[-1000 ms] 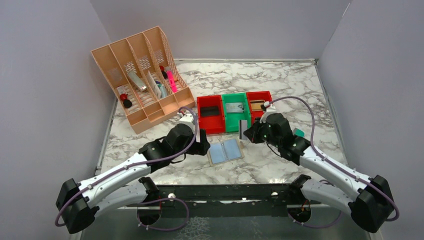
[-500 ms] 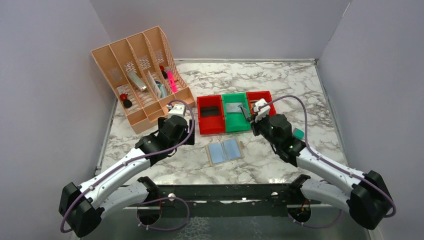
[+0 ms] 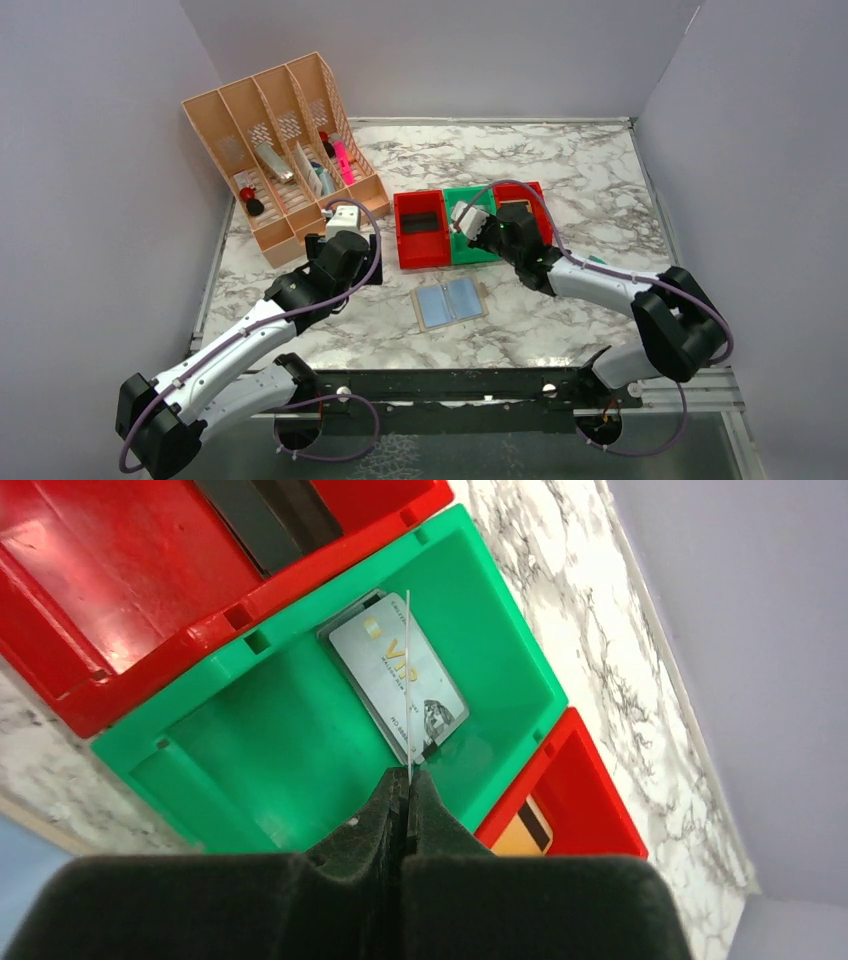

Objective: Take the credit cards out of the card holder

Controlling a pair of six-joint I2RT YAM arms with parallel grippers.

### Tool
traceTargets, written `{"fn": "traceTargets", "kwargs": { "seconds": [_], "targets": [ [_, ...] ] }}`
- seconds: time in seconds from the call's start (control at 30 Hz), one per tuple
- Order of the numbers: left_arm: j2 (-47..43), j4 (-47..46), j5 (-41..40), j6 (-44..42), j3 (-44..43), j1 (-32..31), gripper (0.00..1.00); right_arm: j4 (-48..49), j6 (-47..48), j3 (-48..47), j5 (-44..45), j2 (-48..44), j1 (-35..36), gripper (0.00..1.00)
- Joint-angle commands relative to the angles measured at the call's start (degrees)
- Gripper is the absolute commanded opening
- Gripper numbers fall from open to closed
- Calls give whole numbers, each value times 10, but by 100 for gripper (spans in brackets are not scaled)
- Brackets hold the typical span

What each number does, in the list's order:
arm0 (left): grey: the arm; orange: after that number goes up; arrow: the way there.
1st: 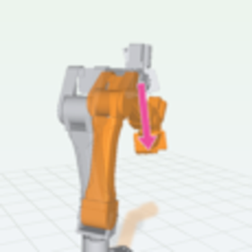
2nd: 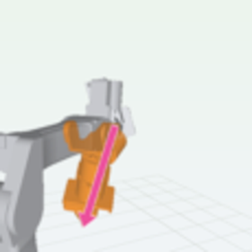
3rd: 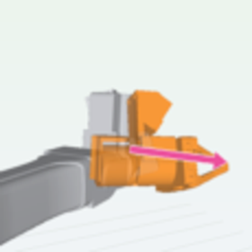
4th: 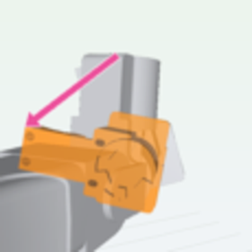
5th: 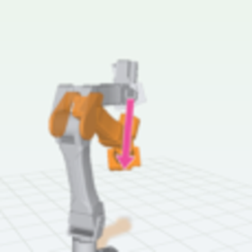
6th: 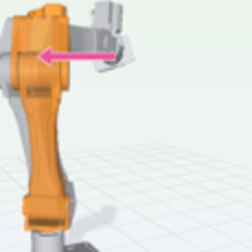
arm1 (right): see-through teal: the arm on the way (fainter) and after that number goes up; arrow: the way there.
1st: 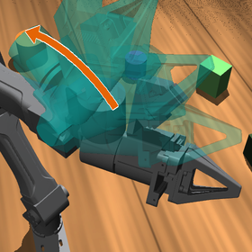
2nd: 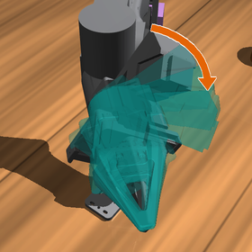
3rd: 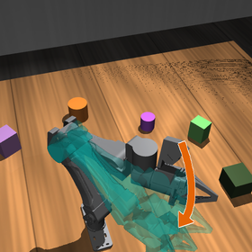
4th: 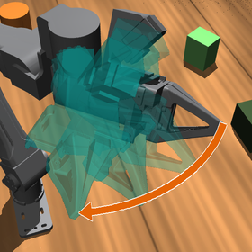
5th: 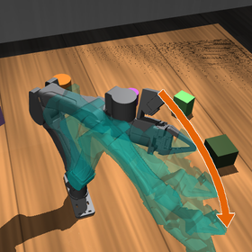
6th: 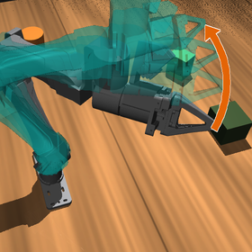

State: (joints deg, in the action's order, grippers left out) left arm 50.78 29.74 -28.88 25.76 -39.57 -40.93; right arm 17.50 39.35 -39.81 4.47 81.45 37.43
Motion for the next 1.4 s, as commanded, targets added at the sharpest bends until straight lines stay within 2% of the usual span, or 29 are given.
{"fn": "traceTargets", "kwargs": {
  "seconds": [0.0,0.3,0.67,0.87,0.93,1.37],
  "targets": [
    [-10,6,-28,7,0,4,99,34,88,-35,-11,56,-5,1],
    [-11,5,-25,6,-1,4,99,50,158,-76,-4,132,-31,1],
    [-6,5,-17,3,-2,8,99,57,192,-127,-7,213,-33,5],
    [-4,5,-16,3,-2,9,99,29,201,-130,-13,218,-33,11],
    [-3,5,-16,3,-2,10,99,21,208,-126,-16,215,-33,16],
    [11,5,-3,0,-4,13,99,0,196,-123,-20,221,-34,26]
  ]
}}
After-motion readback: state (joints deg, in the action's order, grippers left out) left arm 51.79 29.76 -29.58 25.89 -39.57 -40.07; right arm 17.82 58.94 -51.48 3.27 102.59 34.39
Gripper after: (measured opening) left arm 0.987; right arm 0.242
